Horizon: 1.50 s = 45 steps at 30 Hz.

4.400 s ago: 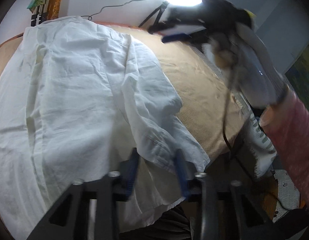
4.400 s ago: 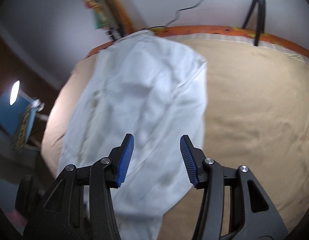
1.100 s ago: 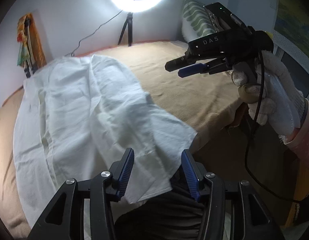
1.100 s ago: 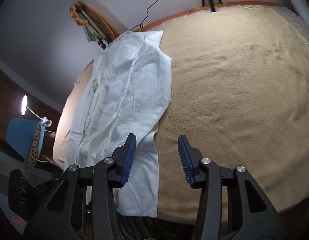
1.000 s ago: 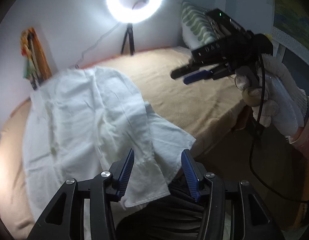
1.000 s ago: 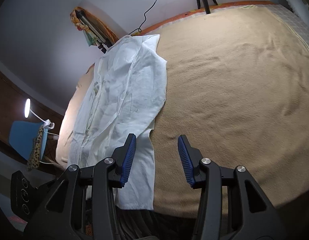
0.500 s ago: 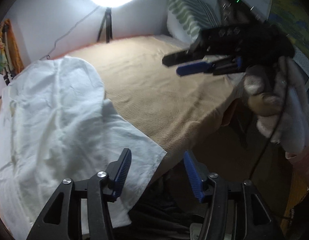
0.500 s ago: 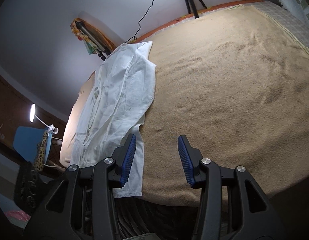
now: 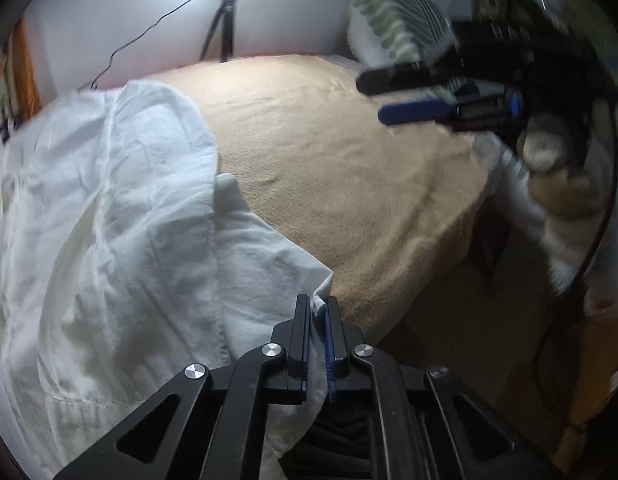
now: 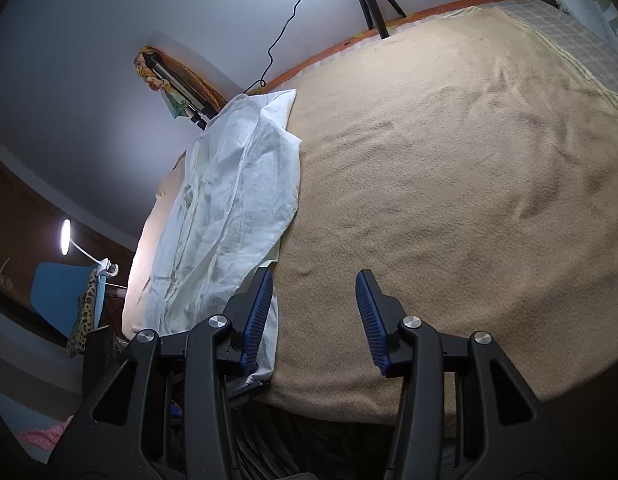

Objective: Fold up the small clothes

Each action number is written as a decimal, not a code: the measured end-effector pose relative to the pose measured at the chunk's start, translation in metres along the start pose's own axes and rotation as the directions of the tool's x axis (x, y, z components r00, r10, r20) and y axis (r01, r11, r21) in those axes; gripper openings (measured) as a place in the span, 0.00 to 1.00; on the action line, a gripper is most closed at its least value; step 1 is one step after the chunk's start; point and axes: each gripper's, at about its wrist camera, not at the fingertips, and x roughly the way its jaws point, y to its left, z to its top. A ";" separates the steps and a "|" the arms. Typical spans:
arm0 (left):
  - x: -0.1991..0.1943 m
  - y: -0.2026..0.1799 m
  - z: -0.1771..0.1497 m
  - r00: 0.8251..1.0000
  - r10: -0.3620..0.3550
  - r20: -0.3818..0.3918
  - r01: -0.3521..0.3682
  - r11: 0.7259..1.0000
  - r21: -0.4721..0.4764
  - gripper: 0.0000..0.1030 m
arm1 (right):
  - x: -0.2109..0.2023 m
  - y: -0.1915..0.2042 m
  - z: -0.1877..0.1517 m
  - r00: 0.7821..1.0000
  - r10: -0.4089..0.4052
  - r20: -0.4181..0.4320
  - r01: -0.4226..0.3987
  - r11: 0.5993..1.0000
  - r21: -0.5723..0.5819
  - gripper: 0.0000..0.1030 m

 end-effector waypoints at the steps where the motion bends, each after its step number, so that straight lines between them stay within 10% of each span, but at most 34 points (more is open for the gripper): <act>1: -0.005 0.006 0.001 1.000 -0.018 0.014 0.018 0.999 -0.029 0.02 | 0.005 0.002 0.002 1.000 0.008 -0.008 -0.008 1.000 -0.003 0.45; 20: -0.092 0.040 -0.004 0.970 -0.118 0.213 0.164 0.963 -0.215 0.00 | 0.168 0.027 0.090 0.986 0.119 -0.119 -0.107 0.989 0.099 0.56; 22: -0.090 0.040 -0.006 0.968 -0.133 0.212 0.180 0.958 -0.222 0.00 | 0.178 0.031 0.097 0.985 0.122 -0.122 -0.108 0.988 0.112 0.49; 24: -0.090 0.041 -0.007 0.967 -0.142 0.211 0.189 0.956 -0.224 0.00 | 0.186 0.037 0.102 0.983 0.111 -0.145 -0.096 0.989 0.109 0.11; 34: -0.112 0.071 -0.035 0.960 -0.156 0.231 0.221 0.930 -0.292 0.00 | 0.192 0.156 0.112 0.965 -0.222 -0.142 0.170 0.935 -0.311 0.07; 45: -0.141 0.108 -0.074 0.965 -0.104 0.241 0.192 0.906 -0.378 0.00 | 0.258 0.251 0.085 0.910 -0.376 -0.175 0.231 0.809 -0.540 0.07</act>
